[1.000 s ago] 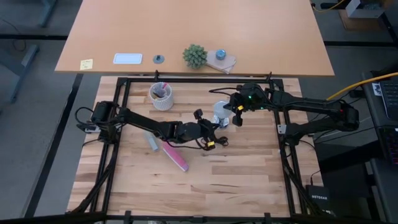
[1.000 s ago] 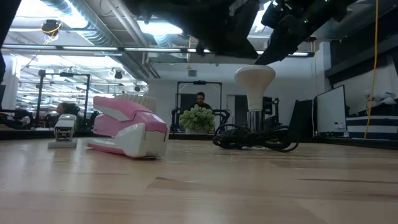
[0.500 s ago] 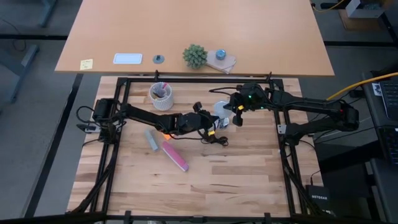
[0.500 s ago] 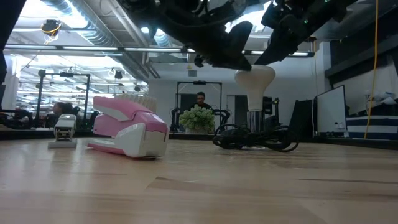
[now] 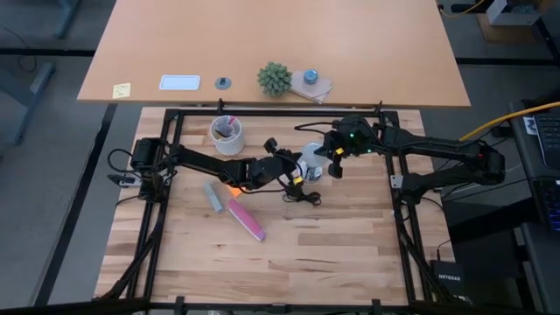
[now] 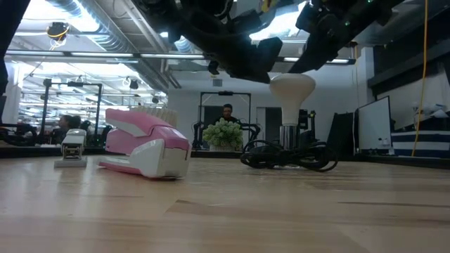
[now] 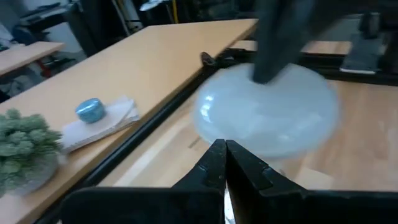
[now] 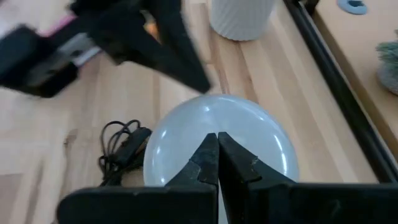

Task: Screw lightbulb
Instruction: Insert the lightbulb into the lamp

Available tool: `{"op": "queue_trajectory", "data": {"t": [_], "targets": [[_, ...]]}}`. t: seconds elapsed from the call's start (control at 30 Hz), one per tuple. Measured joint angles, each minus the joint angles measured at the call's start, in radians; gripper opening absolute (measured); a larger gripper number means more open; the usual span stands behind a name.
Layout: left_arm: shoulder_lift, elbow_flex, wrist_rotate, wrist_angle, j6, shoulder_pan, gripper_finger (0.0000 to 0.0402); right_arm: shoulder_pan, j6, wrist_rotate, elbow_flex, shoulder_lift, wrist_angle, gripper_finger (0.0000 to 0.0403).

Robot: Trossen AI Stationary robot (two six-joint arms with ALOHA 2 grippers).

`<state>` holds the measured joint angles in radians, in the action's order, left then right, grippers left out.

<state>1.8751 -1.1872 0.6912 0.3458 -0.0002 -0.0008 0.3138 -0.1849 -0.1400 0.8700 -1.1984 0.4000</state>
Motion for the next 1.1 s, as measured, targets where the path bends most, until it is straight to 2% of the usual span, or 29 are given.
{"op": "queue_trajectory", "data": {"t": [0.27, 0.4, 0.63, 0.73, 0.87, 1.1], "targets": [[0.0, 0.0, 0.001, 0.002, -0.026, 0.043, 0.0, 0.0, 0.0, -0.016, 0.0, 0.0, -0.003, 0.0002], [-0.005, 0.0, 0.008, 0.01, 0.018, 0.045, 0.0, 0.0, 0.0, -0.002, 0.0, 0.0, -0.003, 0.0002], [-0.061, 0.0, 0.008, 0.014, 0.07, -0.02, 0.0, 0.0, 0.0, 0.074, 0.0, -0.001, -0.01, 0.0002], [-0.071, 0.0, -0.051, 0.015, 0.08, -0.06, 0.0, 0.0, 0.0, 0.076, 0.0, -0.001, -0.013, 0.0002], [-0.061, 0.0, -0.203, 0.01, 0.077, -0.098, 0.0, 0.0, 0.0, 0.077, 0.0, -0.001, -0.015, 0.0002], [-0.015, 0.0, -0.221, 0.018, 0.056, -0.108, 0.0, 0.0, 0.0, 0.076, 0.0, -0.001, -0.016, 0.0002]]}}
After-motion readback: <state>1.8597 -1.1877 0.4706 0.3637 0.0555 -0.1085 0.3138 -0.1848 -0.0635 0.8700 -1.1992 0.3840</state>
